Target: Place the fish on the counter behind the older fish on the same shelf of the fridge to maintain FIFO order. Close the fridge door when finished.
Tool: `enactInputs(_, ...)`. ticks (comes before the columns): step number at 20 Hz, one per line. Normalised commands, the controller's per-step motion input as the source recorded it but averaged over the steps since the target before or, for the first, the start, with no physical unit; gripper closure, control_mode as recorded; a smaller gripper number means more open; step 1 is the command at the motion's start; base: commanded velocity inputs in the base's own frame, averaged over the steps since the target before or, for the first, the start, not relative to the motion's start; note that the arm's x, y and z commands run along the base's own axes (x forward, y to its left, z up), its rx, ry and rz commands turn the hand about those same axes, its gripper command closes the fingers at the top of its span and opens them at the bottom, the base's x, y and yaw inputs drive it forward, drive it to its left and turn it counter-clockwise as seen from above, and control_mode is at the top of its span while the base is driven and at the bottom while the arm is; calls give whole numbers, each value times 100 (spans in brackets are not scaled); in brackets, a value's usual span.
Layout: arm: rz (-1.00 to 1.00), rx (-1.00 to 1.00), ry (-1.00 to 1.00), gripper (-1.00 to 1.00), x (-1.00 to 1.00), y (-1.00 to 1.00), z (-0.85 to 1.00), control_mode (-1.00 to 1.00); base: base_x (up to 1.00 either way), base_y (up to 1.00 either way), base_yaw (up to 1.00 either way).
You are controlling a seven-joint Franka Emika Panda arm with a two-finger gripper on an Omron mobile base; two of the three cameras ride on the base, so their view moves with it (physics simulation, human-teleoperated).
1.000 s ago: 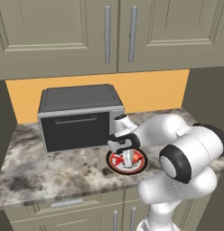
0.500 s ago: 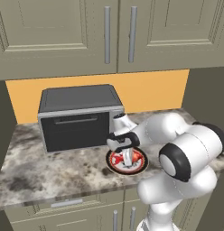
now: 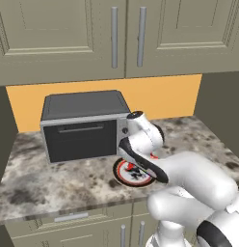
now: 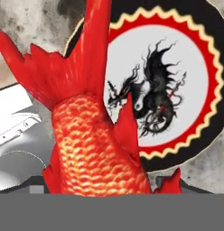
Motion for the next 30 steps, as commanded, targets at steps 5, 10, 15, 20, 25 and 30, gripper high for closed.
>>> enactInputs(5,3,0,-9,100,-75,-6,79,-100,0,0,0)
enactInputs(10,3,0,-3,100,-62,0,70,-100,0,0,0)
enactInputs(15,1,0,-5,100,-23,-1,48,-100,0,0,0)
enactInputs(20,1,0,-1,100,0,0,61,-100,0,0,0)
enactInputs(25,0,0,0,100,0,-3,49,-100,0,0,0)
enactInputs(30,1,0,-3,100,-12,2,0,100,-17,1,-3)
